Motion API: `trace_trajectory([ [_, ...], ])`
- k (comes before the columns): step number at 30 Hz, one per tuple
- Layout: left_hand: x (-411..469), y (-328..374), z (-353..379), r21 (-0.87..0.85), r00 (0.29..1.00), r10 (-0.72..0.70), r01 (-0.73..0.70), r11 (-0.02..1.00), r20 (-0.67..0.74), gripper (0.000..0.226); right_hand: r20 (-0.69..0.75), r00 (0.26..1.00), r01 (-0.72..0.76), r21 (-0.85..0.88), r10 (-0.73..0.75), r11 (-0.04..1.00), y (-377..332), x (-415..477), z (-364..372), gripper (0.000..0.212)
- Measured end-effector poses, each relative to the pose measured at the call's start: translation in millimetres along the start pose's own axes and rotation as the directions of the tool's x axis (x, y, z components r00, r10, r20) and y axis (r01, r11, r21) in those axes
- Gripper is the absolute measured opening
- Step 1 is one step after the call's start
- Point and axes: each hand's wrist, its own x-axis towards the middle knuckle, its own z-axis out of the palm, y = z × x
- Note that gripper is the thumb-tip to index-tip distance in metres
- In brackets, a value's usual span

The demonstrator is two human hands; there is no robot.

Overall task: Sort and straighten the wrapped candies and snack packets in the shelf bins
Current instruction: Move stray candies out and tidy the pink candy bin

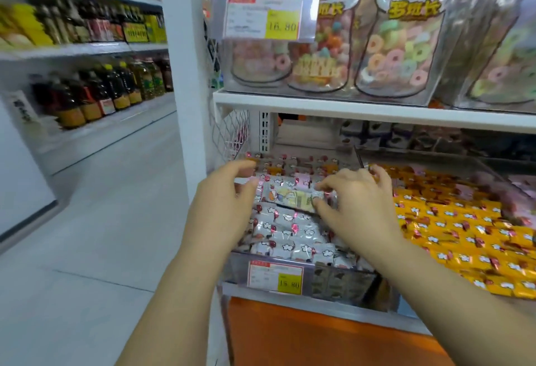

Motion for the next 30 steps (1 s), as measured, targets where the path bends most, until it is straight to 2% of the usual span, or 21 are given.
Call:
trace_trajectory([
  [3,-4.0,-12.3,-11.0,0.015,0.999,-0.033,0.033,0.999,0.004,0.023,0.042,0.995,0.091,0.051,-0.093,0.995,-23.0,14.0,6.0,0.031],
  [7,-9.2,-26.0,-17.8,0.081,0.984,-0.109,0.098,0.992,0.139,0.022,0.140,0.976,0.141,0.166,-0.165,0.976,-51.1,38.6,27.1,0.035],
  [12,-11.0,-36.9,-22.4,0.055,0.979,-0.114,0.106,0.993,0.168,0.022,0.206,0.972,0.091,0.115,-0.113,0.989,-68.6,62.6,54.4,0.033],
  [16,-9.7,-42.3,-23.3,0.025,0.980,-0.128,0.125,0.992,0.153,0.022,0.275,0.961,-0.024,0.147,-0.017,0.989,-73.1,75.4,62.6,0.016],
  [19,-8.7,-42.9,-21.9,0.010,0.982,-0.129,0.129,0.992,0.135,0.021,0.217,0.976,-0.033,0.144,0.001,0.989,-72.2,77.9,64.2,0.018],
  [26,-11.8,-41.0,-19.7,0.054,0.986,-0.101,0.094,0.994,0.129,0.026,-0.075,0.997,0.048,0.168,-0.036,0.985,-68.6,71.0,67.4,0.016],
  [30,-13.8,-34.4,-17.2,0.103,0.989,-0.066,0.053,0.993,0.132,0.033,-0.125,0.989,-0.025,0.376,0.077,0.926,-71.5,73.3,59.6,0.019],
])
